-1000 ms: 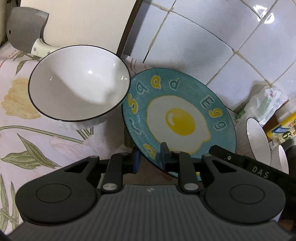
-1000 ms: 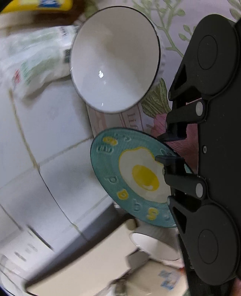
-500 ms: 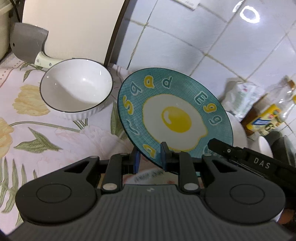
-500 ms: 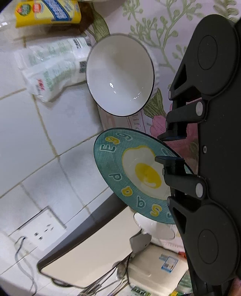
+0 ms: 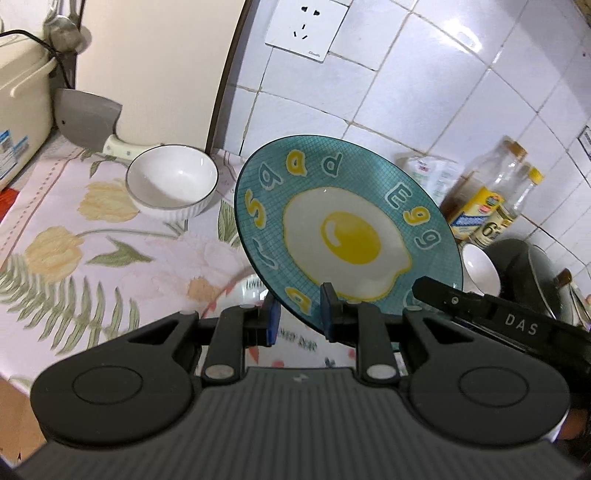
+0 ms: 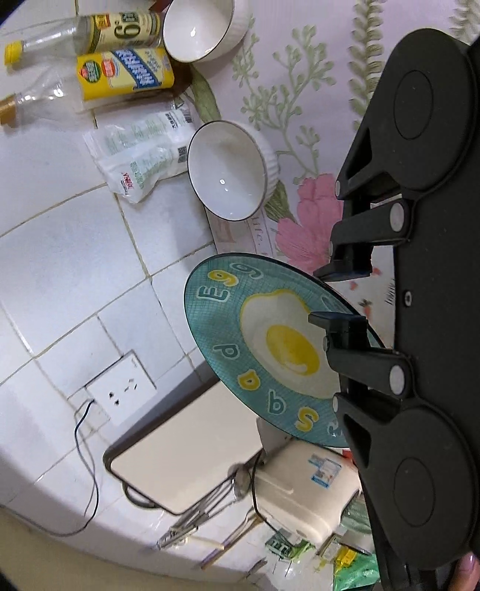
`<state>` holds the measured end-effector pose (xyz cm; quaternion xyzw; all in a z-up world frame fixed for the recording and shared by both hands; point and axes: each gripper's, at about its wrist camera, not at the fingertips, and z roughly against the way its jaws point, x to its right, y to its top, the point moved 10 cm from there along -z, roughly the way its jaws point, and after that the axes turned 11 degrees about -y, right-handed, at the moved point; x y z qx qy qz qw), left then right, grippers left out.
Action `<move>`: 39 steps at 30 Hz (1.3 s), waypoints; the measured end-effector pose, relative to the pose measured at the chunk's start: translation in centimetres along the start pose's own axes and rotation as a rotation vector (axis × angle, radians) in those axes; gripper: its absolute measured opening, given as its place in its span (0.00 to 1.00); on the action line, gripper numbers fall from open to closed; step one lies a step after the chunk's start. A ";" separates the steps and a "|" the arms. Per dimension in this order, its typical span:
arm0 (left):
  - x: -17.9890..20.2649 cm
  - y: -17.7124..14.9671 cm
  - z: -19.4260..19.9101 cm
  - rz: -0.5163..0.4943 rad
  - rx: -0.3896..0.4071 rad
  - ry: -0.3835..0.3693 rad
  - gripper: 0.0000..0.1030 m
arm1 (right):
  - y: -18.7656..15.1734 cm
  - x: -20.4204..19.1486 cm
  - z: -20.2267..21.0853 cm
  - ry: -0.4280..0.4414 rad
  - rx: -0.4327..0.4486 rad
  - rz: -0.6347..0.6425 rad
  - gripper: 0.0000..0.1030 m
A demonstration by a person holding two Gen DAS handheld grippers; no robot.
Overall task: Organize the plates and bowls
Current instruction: 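Lift the teal egg plate upright with both grippers, then carry the teal egg plate over the pink bunny plate stack with both grippers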
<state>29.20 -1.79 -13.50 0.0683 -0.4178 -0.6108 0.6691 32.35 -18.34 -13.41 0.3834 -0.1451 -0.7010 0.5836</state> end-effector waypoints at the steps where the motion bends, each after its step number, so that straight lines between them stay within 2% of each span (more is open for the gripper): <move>1: 0.2 -0.3 0.5 0.003 -0.003 0.000 0.20 | -0.3 0.0 0.6 0.002 0.000 -0.004 0.21; 9: 1.5 -4.1 3.7 -0.028 -0.021 0.012 0.20 | -3.9 0.3 4.2 0.012 -0.027 -0.003 0.21; 17: 1.4 -7.1 4.9 -0.023 -0.046 0.011 0.20 | -7.0 0.8 5.9 -0.001 -0.053 0.014 0.21; 39: -3.3 -11.1 0.9 0.051 -0.173 0.009 0.20 | -12.0 2.1 1.6 -0.074 -0.194 0.027 0.22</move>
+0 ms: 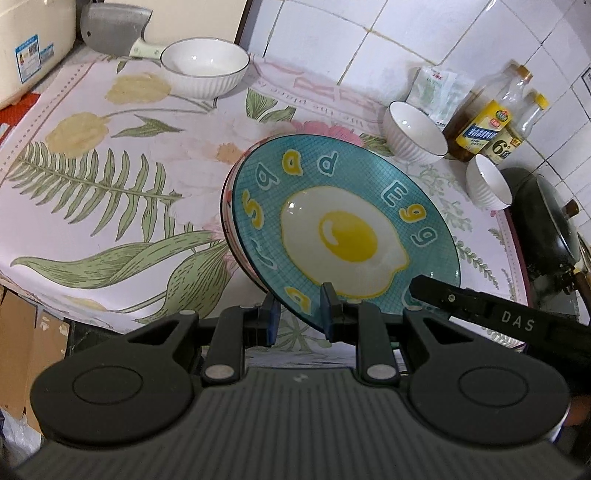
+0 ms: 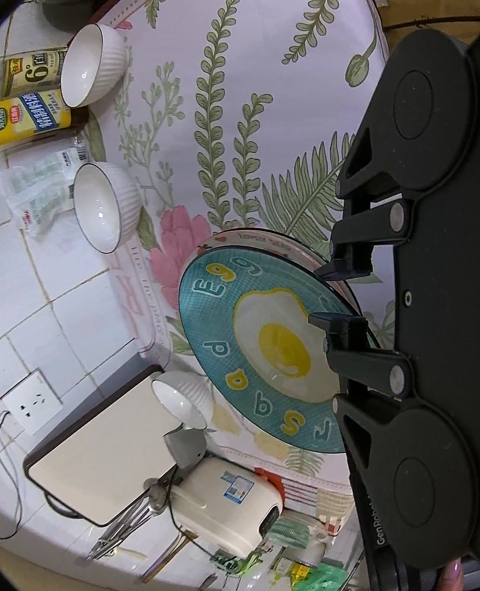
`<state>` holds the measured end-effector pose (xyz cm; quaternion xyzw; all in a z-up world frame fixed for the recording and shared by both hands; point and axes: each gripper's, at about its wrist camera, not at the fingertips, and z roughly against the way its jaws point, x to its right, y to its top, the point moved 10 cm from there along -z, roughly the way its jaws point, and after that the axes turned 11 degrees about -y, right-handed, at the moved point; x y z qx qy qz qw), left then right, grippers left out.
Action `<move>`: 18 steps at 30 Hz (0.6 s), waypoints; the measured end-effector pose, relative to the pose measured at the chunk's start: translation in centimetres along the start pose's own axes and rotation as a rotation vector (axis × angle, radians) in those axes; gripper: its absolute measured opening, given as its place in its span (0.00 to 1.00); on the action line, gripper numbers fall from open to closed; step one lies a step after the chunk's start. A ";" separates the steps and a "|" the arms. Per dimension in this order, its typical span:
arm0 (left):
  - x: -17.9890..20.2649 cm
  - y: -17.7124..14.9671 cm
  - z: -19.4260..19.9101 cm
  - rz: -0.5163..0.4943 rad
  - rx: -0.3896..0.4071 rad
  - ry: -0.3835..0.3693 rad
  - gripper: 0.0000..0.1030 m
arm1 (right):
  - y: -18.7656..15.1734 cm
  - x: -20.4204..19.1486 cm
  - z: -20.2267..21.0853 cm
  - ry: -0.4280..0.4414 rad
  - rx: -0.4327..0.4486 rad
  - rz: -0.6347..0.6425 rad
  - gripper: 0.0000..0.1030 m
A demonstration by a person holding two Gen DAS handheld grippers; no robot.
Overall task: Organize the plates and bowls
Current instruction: 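Carry the teal egg plate over the pink bunny plate stack with both grippers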
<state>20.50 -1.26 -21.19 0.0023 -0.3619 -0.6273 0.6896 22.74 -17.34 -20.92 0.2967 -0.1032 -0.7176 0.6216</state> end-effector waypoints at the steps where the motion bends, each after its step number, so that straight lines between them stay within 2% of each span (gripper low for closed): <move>1: -0.2 0.0 -0.2 0.008 -0.004 -0.001 0.20 | -0.1 0.0 -0.2 -0.003 -0.004 0.003 0.22; 6: -1.0 -0.3 -1.1 0.036 -0.028 0.001 0.20 | -0.2 0.0 -1.0 -0.025 -0.032 0.007 0.22; 11: -1.7 -0.1 -2.1 0.087 -0.068 -0.009 0.20 | 0.2 -0.2 -1.8 -0.082 -0.085 0.032 0.22; 18: -2.0 0.7 -2.5 0.119 -0.095 0.006 0.20 | 0.8 -0.6 -2.3 -0.123 -0.106 0.064 0.22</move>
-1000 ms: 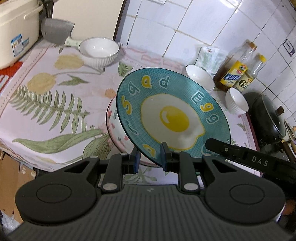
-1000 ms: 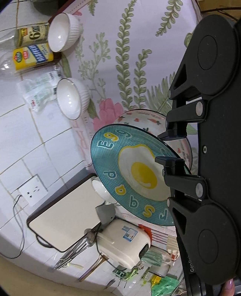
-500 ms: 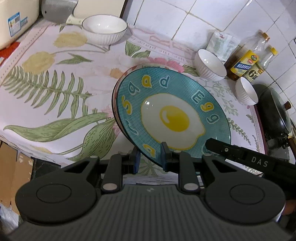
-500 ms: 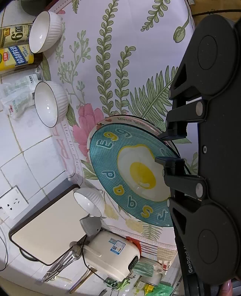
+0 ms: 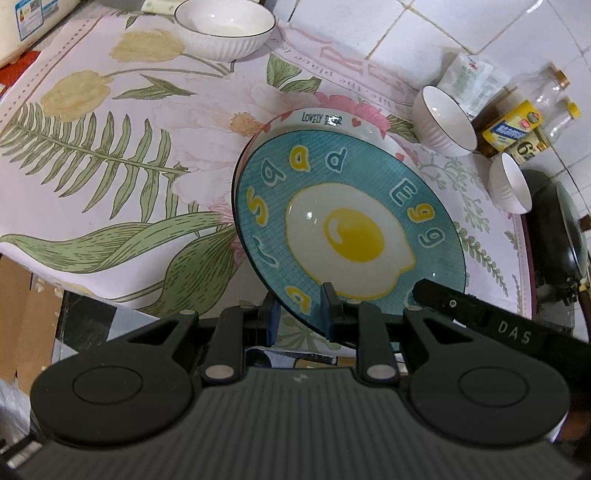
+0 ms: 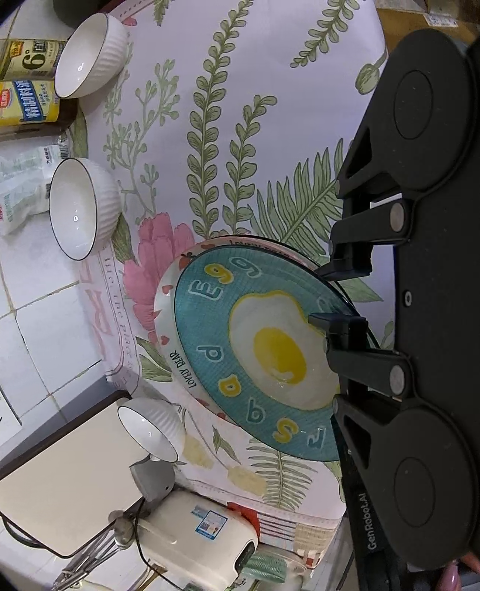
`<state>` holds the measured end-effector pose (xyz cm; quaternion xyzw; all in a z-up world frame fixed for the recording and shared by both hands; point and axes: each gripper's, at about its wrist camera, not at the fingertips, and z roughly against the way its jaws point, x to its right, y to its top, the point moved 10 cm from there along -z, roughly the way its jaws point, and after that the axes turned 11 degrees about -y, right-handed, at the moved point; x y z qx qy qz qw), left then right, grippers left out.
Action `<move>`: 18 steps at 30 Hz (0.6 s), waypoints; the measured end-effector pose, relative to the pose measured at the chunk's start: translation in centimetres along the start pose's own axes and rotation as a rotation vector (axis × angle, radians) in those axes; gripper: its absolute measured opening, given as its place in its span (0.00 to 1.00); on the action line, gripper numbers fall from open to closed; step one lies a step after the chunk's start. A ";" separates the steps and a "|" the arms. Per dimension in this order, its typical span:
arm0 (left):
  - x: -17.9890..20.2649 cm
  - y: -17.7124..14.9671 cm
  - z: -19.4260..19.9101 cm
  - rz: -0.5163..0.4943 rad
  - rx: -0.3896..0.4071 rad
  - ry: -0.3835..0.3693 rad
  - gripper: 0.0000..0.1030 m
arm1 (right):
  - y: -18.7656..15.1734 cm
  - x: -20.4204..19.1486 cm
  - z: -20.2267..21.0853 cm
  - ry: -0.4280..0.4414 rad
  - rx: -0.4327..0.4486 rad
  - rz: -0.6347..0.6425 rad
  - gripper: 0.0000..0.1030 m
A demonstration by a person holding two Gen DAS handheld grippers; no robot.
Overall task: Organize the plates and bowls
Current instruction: 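Carry the teal egg plate over the pink bunny plate stack with both grippers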
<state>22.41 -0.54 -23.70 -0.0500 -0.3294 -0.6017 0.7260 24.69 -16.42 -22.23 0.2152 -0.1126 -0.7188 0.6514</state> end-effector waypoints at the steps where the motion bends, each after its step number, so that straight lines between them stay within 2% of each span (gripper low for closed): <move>1: -0.1 0.1 -0.1 0.010 -0.004 -0.002 0.20 | 0.1 -0.1 0.0 -0.009 0.002 0.007 0.22; 6: -0.3 0.1 -0.6 0.035 -0.014 0.026 0.20 | 0.0 -0.8 -0.5 -0.086 -0.012 0.079 0.28; 10: -0.4 0.1 -0.7 0.058 -0.013 0.026 0.20 | -0.1 -1.1 -0.5 -0.138 0.031 0.128 0.32; 18: -0.4 0.0 -1.0 0.074 -0.038 0.048 0.20 | -0.2 -0.9 -0.9 -0.143 0.060 0.155 0.34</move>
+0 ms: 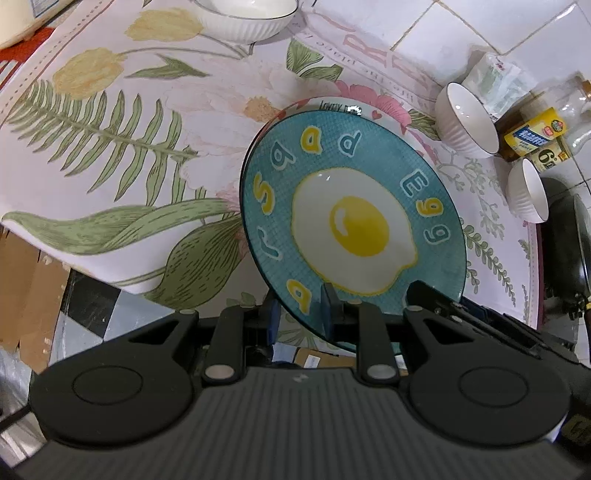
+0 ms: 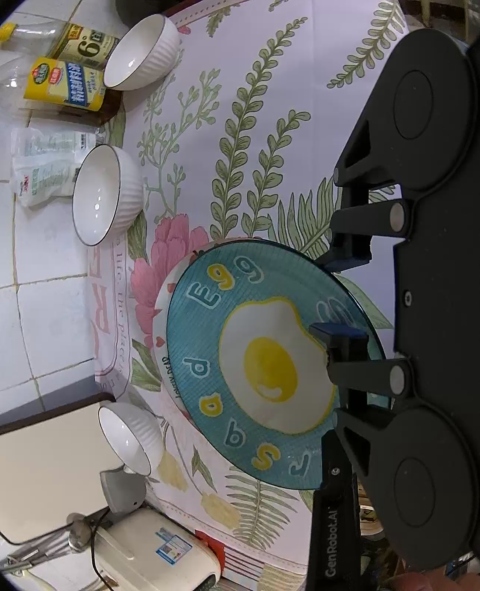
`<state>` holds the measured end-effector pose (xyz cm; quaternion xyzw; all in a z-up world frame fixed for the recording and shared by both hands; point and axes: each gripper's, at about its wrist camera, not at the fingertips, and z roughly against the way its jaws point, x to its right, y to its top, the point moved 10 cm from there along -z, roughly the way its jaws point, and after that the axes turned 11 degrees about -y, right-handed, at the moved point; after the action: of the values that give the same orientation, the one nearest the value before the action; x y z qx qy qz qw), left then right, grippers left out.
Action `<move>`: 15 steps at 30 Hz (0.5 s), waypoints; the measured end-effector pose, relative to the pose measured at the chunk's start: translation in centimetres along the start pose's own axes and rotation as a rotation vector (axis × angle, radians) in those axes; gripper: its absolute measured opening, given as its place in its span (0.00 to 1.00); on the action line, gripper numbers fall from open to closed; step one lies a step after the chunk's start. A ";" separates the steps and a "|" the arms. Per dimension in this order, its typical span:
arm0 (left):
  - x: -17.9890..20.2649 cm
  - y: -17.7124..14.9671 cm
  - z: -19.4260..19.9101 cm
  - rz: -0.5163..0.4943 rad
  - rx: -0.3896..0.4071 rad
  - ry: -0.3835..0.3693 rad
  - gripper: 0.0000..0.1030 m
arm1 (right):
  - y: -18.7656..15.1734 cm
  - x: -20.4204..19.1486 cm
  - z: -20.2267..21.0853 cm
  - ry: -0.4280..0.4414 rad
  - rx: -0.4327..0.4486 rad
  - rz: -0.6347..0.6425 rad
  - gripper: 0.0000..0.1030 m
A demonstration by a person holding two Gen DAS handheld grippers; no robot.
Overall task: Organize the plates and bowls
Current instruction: 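Carry the teal egg plate over the pink bunny plate stack with both grippers, then lower the teal egg plate onto the stack and open both grippers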
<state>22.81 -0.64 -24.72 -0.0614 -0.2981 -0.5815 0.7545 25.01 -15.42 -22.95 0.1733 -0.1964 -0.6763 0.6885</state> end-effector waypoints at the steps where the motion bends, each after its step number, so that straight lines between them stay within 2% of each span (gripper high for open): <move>1: -0.1 0.0 0.0 0.002 -0.006 -0.001 0.20 | 0.0 0.0 0.0 -0.001 0.006 0.011 0.34; 15: -0.1 0.6 -0.7 0.018 -0.039 0.032 0.21 | 0.4 0.3 -0.7 -0.029 0.059 0.043 0.35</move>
<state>23.67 -0.71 -25.17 -0.0697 -0.2742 -0.5812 0.7630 25.68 -15.77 -23.33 0.1792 -0.2300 -0.6576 0.6946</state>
